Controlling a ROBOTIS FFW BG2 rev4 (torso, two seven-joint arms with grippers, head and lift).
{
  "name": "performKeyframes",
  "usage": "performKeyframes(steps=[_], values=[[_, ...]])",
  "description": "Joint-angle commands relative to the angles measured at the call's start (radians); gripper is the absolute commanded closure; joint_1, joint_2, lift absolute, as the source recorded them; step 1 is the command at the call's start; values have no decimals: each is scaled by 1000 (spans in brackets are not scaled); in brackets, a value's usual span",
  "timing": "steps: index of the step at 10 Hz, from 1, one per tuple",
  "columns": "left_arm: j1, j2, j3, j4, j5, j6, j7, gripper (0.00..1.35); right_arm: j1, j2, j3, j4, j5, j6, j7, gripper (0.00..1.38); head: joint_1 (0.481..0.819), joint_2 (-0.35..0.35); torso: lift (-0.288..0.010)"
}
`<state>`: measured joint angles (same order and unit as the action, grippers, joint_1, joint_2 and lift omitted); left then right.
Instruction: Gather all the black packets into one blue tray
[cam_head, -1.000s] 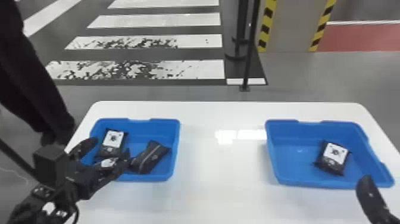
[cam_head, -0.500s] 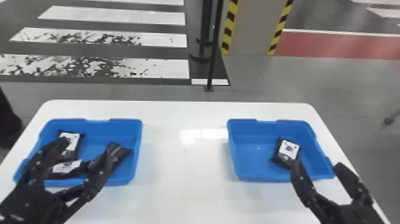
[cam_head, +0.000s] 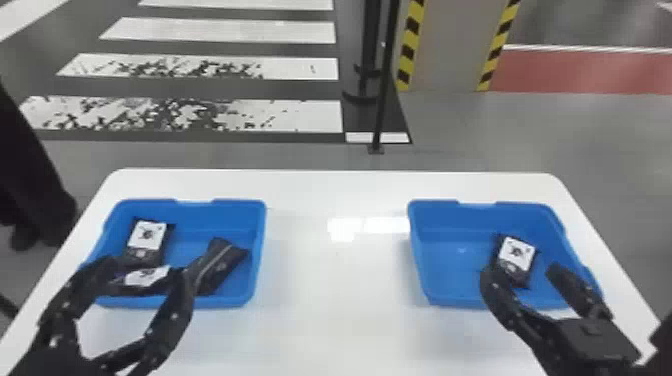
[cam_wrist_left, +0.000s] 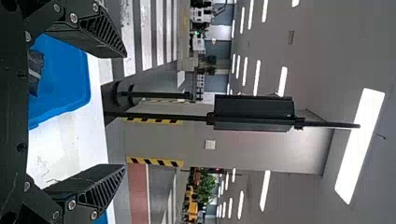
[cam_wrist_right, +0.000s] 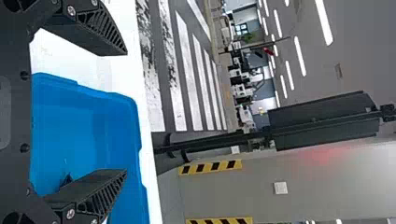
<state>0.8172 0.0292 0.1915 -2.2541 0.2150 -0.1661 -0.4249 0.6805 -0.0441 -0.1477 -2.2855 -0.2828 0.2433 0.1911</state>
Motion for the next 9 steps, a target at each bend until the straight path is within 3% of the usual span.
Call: performKeyframes(steps=[1, 3, 6, 9], values=[[0, 3, -2, 0, 10, -1, 0, 203, -99, -5, 0, 46, 6, 105, 11, 125, 695, -20, -110], [-2, 8, -8, 0, 20, 2, 0, 205, -222, -16, 0, 151, 14, 213, 25, 125, 695, -11, -110], [-7, 15, -18, 0, 34, -11, 0, 205, -418, -36, -14, 387, 38, 267, 25, 125, 695, -22, -110], [-10, 20, -26, 0, 42, -1, 0, 205, -553, -40, -112, 527, 123, 297, 25, 125, 695, -91, -110]])
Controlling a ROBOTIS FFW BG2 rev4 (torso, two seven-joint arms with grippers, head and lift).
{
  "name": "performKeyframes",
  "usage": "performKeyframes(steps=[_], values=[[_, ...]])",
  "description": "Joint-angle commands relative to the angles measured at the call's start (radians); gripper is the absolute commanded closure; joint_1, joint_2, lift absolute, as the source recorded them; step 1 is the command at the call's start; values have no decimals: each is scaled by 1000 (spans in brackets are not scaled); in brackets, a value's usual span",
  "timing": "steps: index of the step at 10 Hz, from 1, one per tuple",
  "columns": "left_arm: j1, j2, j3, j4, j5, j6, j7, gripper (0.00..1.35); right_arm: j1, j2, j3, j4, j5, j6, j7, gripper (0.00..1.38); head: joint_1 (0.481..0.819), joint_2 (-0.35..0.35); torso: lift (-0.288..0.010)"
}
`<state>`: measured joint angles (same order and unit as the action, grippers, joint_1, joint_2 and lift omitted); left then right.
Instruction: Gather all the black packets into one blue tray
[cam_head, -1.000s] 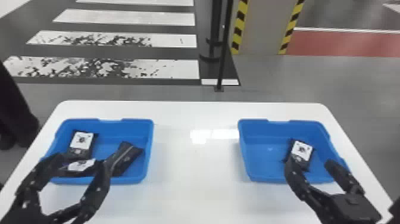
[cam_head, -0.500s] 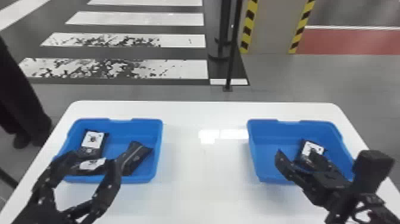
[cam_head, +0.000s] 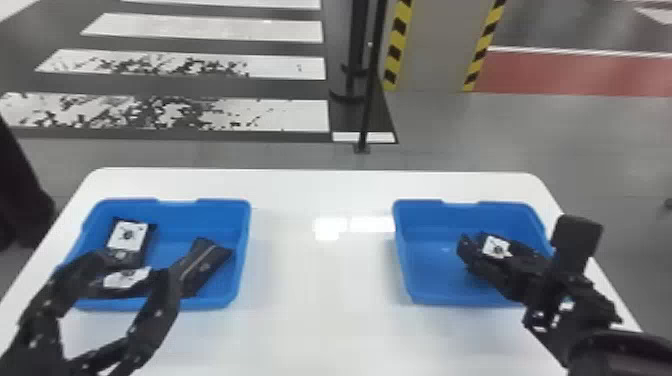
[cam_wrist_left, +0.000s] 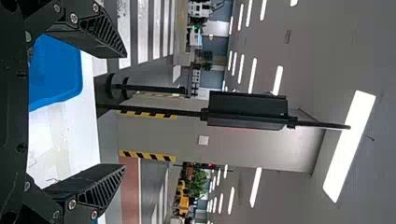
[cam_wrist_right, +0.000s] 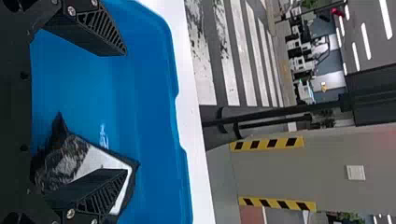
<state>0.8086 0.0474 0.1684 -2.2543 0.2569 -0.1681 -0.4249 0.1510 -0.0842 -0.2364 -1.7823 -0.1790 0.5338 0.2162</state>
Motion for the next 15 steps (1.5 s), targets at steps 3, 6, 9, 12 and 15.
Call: performKeyframes(steps=[3, 6, 9, 12, 15], values=[[-4, 3, -9, 2, 12, 16, 0, 205, -63, -5, -55, 83, 37, 112, 0, 125, 695, -168, -110], [-9, 6, -13, 2, 12, 18, 0, 205, -139, -16, -53, 171, 73, 193, 34, 125, 695, -171, -110], [-13, 8, -19, 5, 16, 26, -2, 205, -178, -32, -53, 218, 87, 247, 41, 231, 695, -184, -110], [-16, 11, -25, 7, 20, 33, -3, 208, -173, -34, -53, 213, 71, 271, 48, 1033, 695, -187, -110], [-16, 11, -27, 10, 24, 33, -3, 214, -144, -31, -55, 161, 85, 252, 49, 1277, 695, -188, -110]])
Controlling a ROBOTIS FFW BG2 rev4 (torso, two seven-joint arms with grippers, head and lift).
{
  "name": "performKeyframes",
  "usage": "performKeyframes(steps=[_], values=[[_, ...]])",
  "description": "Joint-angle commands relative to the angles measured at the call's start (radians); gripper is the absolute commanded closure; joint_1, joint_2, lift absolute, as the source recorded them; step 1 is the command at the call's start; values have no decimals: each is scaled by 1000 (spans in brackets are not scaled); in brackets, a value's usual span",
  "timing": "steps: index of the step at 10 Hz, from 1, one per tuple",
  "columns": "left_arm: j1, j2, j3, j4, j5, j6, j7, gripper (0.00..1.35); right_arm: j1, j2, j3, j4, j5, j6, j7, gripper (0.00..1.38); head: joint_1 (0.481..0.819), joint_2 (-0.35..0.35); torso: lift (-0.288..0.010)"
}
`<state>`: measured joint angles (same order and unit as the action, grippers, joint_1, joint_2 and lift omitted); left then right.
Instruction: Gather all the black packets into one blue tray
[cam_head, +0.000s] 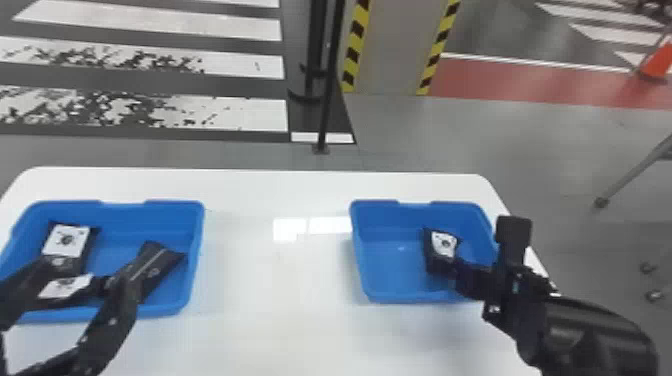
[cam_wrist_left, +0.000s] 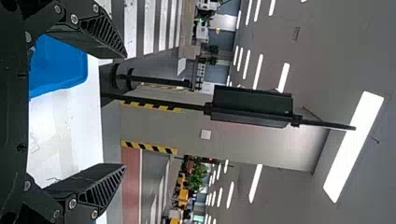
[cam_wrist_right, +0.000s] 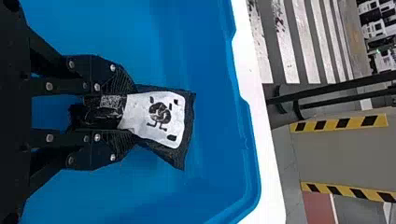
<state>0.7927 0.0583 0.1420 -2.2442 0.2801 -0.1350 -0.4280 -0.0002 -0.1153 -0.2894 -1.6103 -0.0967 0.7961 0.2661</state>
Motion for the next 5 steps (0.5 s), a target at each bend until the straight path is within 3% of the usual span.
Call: performKeyframes(steps=[1, 3, 5], values=[[-2, 0, 0, 2, 1, 0, 0, 214, 15, 0, 0, -28, 3, -30, 1, 1277, 695, -189, -110], [-7, 5, -6, 2, 3, 15, -3, 214, 69, 8, 2, -119, 3, -89, 5, 1279, 695, -191, -110], [-22, 12, -20, 7, 7, 32, -8, 214, 155, 14, 12, -300, 33, -109, 27, 1279, 695, -192, -110]])
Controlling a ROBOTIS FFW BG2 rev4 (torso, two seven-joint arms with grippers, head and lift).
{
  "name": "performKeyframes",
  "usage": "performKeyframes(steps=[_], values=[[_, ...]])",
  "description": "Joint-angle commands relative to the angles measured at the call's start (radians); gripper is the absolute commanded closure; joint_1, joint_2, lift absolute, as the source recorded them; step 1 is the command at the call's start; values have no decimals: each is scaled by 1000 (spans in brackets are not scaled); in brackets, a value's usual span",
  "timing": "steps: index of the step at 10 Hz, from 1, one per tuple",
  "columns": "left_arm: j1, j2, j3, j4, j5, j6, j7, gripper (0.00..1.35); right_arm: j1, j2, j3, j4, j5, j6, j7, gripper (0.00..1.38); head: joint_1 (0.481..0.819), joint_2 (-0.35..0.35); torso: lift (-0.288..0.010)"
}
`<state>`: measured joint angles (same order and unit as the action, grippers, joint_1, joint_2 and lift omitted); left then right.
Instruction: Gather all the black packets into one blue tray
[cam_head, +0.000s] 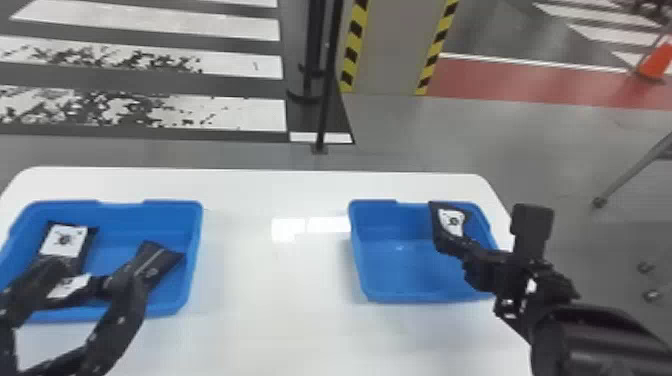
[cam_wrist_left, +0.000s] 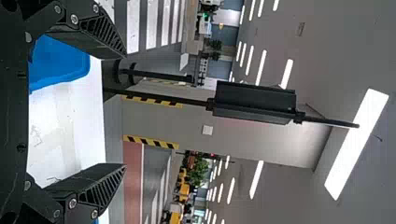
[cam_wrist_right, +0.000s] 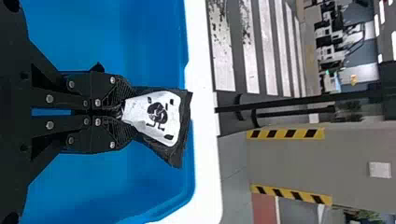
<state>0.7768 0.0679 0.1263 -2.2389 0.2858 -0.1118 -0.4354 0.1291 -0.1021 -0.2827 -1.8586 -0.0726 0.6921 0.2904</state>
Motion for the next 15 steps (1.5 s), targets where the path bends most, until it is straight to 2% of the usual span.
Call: performKeyframes(steps=[1, 3, 5, 6, 8, 9, 10, 11, 13, 15], values=[[-18, 9, -15, 4, 27, 45, -9, 214, 57, 1, 5, -104, 9, -12, 38, 1279, 695, -190, -110], [-97, 41, -49, 58, 107, 153, -59, 214, 126, -4, 49, -192, 3, -81, 85, 1279, 695, -182, -110], [-183, 66, -90, 107, 149, 190, -103, 214, 151, -21, 93, -194, 3, -164, 188, 1279, 695, -168, -110], [-203, 64, -98, 117, 185, 217, -112, 214, 168, -27, 113, -194, 5, -216, 227, 1279, 695, -152, -110], [-222, 66, -112, 124, 249, 276, -126, 214, 212, -30, 137, -204, -1, -275, 256, 1279, 695, -127, -110], [-249, 69, -130, 151, 310, 325, -135, 214, 234, -34, 155, -212, -9, -312, 271, 1279, 695, -124, -110], [-284, 72, -166, 210, 422, 325, -146, 214, 241, -45, 183, -197, -33, -356, 297, 1277, 695, -122, -110], [-318, 72, -188, 250, 494, 333, -152, 214, 244, -54, 213, -175, -55, -393, 320, 1279, 695, -119, -110], [-377, 81, -220, 291, 554, 357, -160, 214, 246, -65, 247, -170, -55, -425, 366, 1279, 695, -102, -110], [-426, 78, -230, 326, 578, 394, -163, 222, 259, -67, 253, -182, -57, -444, 411, 1279, 695, -89, -110]])
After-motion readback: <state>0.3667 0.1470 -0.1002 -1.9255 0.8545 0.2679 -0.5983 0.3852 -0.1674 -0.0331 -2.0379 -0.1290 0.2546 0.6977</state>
